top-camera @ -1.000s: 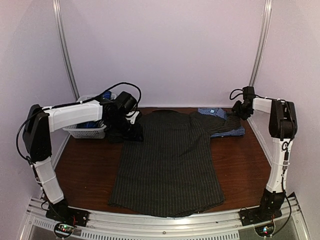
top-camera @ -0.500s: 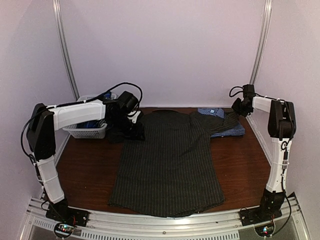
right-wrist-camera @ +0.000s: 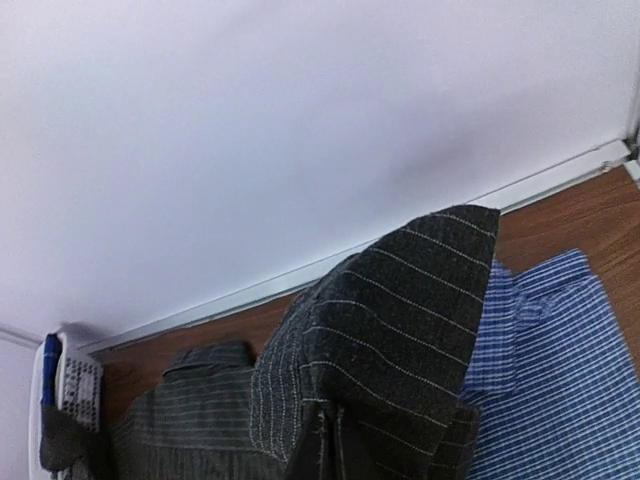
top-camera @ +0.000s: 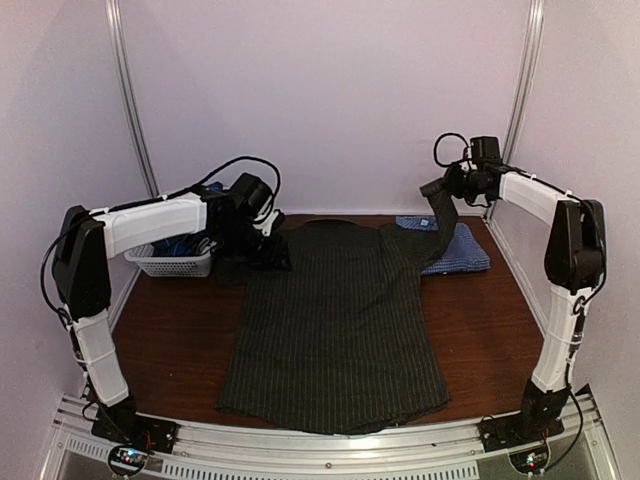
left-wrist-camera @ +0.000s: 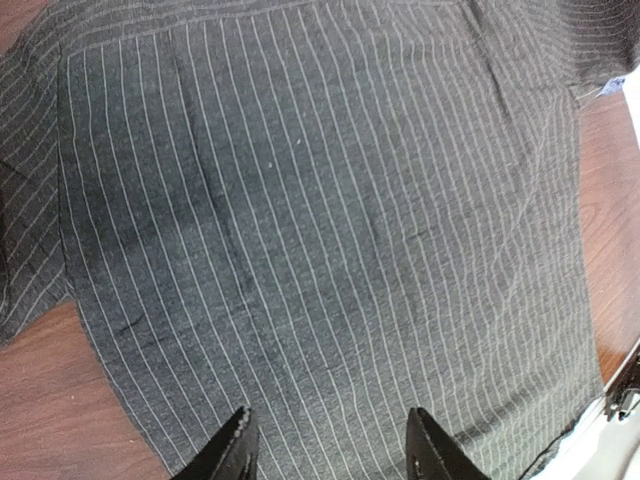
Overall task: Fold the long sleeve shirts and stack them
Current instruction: Fold the sleeve at the center of the board.
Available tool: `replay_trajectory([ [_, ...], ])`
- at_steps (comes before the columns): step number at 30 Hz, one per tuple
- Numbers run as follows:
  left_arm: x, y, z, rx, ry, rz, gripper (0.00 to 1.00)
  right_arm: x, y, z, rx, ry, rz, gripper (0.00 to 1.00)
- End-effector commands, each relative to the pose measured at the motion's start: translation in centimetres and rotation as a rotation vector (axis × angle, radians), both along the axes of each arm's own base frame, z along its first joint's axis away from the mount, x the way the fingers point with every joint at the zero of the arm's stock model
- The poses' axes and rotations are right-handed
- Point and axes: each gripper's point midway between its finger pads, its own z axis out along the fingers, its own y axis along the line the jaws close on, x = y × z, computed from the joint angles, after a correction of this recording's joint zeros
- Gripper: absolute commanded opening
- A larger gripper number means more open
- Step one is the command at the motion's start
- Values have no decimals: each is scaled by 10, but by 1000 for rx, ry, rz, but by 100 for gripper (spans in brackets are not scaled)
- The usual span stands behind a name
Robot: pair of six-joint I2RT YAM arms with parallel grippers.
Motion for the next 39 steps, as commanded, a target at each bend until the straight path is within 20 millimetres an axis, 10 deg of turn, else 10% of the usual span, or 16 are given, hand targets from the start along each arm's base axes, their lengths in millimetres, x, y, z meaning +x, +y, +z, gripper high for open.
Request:
replay_trajectory([
  [1, 18, -13, 46, -131, -78, -2, 52, -39, 105, 9, 3, -9, 235, 0],
  [8, 16, -26, 43, -236, -27, -10, 53, -122, 248, -24, 122, 62, 514, 0],
  [14, 11, -38, 27, -296, 39, -23, 57, -180, 314, -77, 132, 193, 645, 13],
  [22, 9, -42, -6, -273, 107, -42, 60, -195, 306, -91, 20, 245, 627, 38],
  [32, 3, -37, -49, -208, 170, -39, 60, -209, 284, -87, -87, 248, 592, 40],
  [39, 35, -34, -60, -115, 65, -14, 61, -221, 271, -80, -112, 246, 554, 42],
])
